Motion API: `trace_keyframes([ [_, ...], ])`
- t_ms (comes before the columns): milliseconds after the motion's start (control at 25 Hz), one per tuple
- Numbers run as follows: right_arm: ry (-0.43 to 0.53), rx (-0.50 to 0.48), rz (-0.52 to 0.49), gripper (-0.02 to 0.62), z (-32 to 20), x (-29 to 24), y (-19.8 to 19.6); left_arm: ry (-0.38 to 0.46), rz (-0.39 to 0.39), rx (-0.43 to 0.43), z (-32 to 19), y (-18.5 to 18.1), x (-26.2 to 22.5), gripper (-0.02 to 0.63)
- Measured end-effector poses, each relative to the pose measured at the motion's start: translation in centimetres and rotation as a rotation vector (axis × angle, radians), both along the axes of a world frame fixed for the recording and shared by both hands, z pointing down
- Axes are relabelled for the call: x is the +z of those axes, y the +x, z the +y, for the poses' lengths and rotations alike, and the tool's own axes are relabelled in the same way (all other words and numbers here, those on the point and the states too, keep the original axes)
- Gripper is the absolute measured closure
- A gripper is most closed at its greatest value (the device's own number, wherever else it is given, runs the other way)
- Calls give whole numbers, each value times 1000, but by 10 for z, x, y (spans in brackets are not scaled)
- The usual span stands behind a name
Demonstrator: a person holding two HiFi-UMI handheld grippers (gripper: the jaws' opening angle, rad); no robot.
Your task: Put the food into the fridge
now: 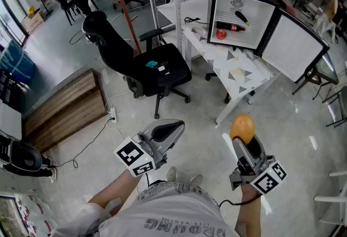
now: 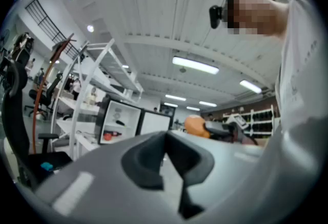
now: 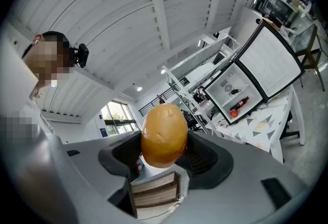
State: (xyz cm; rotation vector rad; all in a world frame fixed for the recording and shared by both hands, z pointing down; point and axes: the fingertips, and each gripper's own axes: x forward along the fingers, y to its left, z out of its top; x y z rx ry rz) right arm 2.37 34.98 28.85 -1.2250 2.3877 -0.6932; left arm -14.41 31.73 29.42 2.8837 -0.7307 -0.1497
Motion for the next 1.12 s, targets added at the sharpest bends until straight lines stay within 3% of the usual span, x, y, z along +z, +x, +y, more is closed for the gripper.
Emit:
trace_keyframes([
  [1120,-9,-15,4,321,-8,17,96,8,-19,-33,2,96,7,598],
])
